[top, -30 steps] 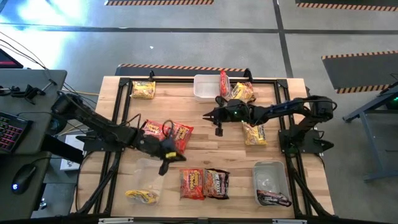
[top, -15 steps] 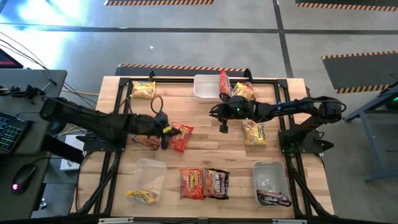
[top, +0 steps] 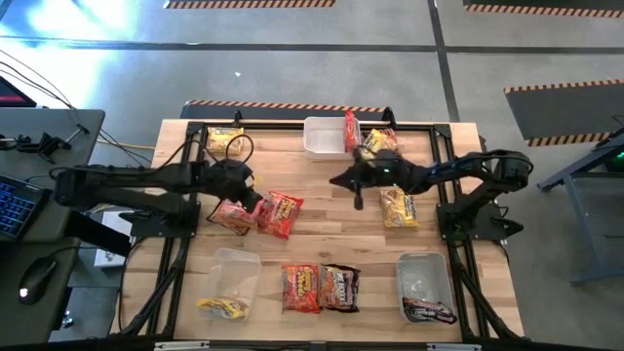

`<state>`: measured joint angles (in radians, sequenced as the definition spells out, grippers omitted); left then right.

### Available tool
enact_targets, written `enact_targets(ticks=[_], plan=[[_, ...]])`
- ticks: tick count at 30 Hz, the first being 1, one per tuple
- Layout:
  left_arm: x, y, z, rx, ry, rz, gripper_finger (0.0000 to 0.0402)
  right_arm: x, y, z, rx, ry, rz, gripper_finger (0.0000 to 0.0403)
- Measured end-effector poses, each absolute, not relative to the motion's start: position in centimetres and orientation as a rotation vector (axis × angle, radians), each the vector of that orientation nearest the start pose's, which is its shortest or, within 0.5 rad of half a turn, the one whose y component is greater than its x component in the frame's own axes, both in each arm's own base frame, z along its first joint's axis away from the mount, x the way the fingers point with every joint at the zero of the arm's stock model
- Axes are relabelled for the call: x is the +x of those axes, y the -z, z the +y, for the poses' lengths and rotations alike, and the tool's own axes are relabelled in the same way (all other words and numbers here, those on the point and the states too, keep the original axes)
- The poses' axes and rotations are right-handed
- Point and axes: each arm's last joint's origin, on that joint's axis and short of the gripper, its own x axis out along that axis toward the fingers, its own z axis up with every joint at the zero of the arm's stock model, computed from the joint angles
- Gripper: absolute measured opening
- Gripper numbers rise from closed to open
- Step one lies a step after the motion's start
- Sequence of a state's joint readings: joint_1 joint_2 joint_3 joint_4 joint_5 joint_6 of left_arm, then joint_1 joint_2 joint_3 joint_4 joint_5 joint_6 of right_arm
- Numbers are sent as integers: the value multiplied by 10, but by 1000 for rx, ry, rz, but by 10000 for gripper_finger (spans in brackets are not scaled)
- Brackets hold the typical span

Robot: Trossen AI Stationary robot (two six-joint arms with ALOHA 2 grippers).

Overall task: Sort Maruchan noodles
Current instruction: Put the orange noodle pack into the white bin

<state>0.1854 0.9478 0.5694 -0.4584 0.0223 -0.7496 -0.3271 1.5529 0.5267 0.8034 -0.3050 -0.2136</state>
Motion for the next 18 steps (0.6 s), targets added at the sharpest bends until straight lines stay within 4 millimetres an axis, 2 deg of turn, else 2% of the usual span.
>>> enact_targets(ticks=[5,10,13,18], plan=[[170,-223,40,-796,-531,834,103,254,-167,-90,-104,22,79,3],[154,-226,44,-940,-569,1026,133,253,-165,-94,-72,35,105,1],[147,-223,47,-1028,-630,1086,152,253,-165,-95,-77,34,109,0],[137,-221,56,-1067,-707,1125,192,253,-165,-95,-87,32,115,0]])
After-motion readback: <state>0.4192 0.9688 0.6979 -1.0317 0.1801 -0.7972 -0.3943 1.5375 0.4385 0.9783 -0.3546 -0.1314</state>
